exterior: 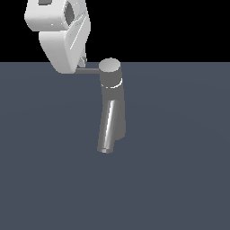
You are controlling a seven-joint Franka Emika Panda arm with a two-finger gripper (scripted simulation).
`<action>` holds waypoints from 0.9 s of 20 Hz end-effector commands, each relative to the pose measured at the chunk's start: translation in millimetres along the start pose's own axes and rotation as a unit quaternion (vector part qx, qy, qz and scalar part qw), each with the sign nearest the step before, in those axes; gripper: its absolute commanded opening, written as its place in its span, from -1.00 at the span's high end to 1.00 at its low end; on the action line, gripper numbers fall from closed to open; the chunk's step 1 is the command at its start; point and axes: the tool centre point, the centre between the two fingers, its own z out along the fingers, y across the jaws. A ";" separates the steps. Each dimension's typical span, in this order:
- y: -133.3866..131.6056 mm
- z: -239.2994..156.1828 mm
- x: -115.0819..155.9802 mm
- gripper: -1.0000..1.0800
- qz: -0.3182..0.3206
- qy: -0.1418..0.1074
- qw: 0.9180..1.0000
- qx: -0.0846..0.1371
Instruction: Turn on the faucet by rotating a designated handle.
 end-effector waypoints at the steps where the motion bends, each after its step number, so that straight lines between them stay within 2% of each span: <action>1: 7.4 0.0 -0.9 1.00 0.000 0.000 1.000 0.000; 18: 64.8 -0.1 -5.3 1.00 0.000 0.000 1.000 0.000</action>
